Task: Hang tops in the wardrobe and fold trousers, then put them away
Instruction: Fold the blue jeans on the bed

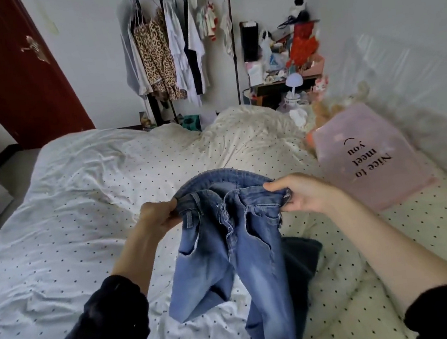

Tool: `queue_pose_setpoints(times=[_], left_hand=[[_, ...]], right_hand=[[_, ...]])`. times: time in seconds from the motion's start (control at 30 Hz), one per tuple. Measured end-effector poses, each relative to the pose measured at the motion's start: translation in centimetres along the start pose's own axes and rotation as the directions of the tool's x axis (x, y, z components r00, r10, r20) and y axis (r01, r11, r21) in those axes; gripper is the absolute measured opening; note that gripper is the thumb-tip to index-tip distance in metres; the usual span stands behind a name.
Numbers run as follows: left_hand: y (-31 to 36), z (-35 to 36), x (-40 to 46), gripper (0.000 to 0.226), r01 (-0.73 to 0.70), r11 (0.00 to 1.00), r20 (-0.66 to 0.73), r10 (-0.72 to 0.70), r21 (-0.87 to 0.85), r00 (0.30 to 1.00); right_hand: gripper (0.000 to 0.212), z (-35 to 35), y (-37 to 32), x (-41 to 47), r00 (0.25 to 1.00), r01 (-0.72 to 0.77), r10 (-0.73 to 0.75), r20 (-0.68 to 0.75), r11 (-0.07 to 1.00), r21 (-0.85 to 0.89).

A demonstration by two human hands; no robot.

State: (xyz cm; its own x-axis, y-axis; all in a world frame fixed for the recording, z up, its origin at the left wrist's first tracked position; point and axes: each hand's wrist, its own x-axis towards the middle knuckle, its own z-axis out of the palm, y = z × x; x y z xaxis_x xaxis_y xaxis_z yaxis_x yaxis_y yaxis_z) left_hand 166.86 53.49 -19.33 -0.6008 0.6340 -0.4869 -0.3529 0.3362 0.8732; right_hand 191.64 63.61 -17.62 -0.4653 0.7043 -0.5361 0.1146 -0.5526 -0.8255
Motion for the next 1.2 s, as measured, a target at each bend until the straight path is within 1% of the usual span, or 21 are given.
queue_pose_setpoints(times=[0.07,0.13,0.17,0.27,0.37,0.43,0.5,0.53,0.57,0.63,0.67,0.7,0.77,0.83,0.9,0.97,1.0,1.07,1.1,1.17,1.2], left_hand=[[0.1,1.7,-1.6,0.019,-0.035,0.998,0.067,0.032,0.057,0.997],[0.1,3.7,-3.1,0.018,-0.061,0.992,0.157,0.043,0.112,0.987],[0.1,4.6,-3.7,0.017,-0.076,0.99,0.197,0.051,0.121,0.979],[1.0,6.4,-5.0,0.01,-0.128,0.988,0.265,0.1,0.09,0.959],[2.5,7.0,-5.8,0.008,-0.215,0.968,0.318,0.164,0.131,0.934],[3.5,7.3,-6.4,0.006,-0.257,0.954,0.359,0.187,0.157,0.914],[4.5,7.8,-7.1,0.007,-0.286,0.945,0.388,0.206,0.16,0.898],[5.0,8.1,-7.3,0.006,-0.302,0.94,0.393,0.221,0.156,0.893],[5.5,8.5,-7.6,0.007,-0.322,0.934,0.394,0.239,0.157,0.887],[6.3,9.1,-8.0,0.008,-0.363,0.915,0.401,0.27,0.176,0.876],[6.7,9.4,-8.1,0.009,-0.382,0.903,0.409,0.28,0.195,0.869],[7.2,9.7,-8.3,0.009,-0.4,0.892,0.421,0.287,0.21,0.861],[8.1,9.9,-8.7,0.005,-0.422,0.88,0.458,0.29,0.218,0.84],[9.3,9.6,-9.0,0.006,-0.452,0.869,0.467,0.319,0.204,0.825],[10.6,8.6,-8.5,0.019,-0.544,0.817,0.389,0.445,0.192,0.807],[11.7,6.9,-7.5,0.046,-0.632,0.744,0.292,0.569,0.215,0.769],[12.4,6.1,-6.9,0.063,-0.654,0.726,0.29,0.593,0.211,0.751],[13.2,4.8,-5.9,0.093,-0.645,0.743,0.392,0.548,0.179,0.739],[13.8,4.5,-5.8,0.1,-0.643,0.752,0.47,0.519,0.146,0.714],[15.9,4.6,-5.9,0.103,-0.671,0.737,0.564,0.524,0.076,0.639],[17.0,4.9,-6.1,0.101,-0.692,0.72,0.578,0.542,0.055,0.611]], right_hand=[[0.004,0.9,0.3,0.0,0.997,0.046,-0.046,-0.054,0.999,0.0],[0.01,1.9,0.6,0.1,0.984,0.131,-0.134,-0.113,0.991,-0.037],[0.013,2.3,0.6,0.1,0.979,0.166,-0.173,-0.112,0.984,-0.066],[0.016,2.9,0.2,-0.4,0.973,0.228,-0.231,-0.005,0.965,-0.126],[0.016,2.3,-0.5,-1.0,0.958,0.281,-0.269,0.095,0.95,-0.139],[0.03,1.8,-0.7,-1.4,0.928,0.327,-0.299,0.22,0.939,-0.102],[0.043,1.6,-0.7,-1.6,0.882,0.438,-0.373,0.286,0.873,-0.213],[0.046,1.8,-0.7,-1.6,0.862,0.496,-0.424,0.278,0.817,-0.295],[0.05,2.0,-0.7,-1.6,0.848,0.53,-0.472,0.241,0.759,-0.378],[0.058,2.4,-1.1,-1.6,0.82,0.541,-0.554,0.145,0.668,-0.511],[0.059,2.4,-1.4,-1.6,0.798,0.543,-0.593,0.111,0.626,-0.559],[0.055,2.4,-1.9,-1.7,0.768,0.552,-0.632,0.099,0.577,-0.601],[0.041,2.1,-3.3,-2.0,0.717,0.57,-0.689,0.106,0.492,-0.659],[0.04,1.7,-5.4,-2.4,0.696,0.574,-0.71,0.113,0.454,-0.681],[0.049,1.3,-8.0,-3.2,0.693,0.584,-0.708,0.133,0.444,-0.68],[0.053,0.8,-10.9,-4.2,0.695,0.59,-0.702,0.153,0.436,-0.68],[0.054,0.6,-12.6,-4.8,0.693,0.596,-0.701,0.167,0.426,-0.681],[0.064,0.3,-15.2,-5.8,0.693,0.612,-0.695,0.192,0.426,-0.666],[0.07,0.2,-16.4,-6.2,0.686,0.625,-0.699,0.201,0.424,-0.656],[0.072,0.2,-18.7,-7.4,0.654,0.658,-0.724,0.22,0.399,-0.639],[0.063,0.2,-19.5,-7.8,0.64,0.68,-0.732,0.234,0.397,-0.617]])
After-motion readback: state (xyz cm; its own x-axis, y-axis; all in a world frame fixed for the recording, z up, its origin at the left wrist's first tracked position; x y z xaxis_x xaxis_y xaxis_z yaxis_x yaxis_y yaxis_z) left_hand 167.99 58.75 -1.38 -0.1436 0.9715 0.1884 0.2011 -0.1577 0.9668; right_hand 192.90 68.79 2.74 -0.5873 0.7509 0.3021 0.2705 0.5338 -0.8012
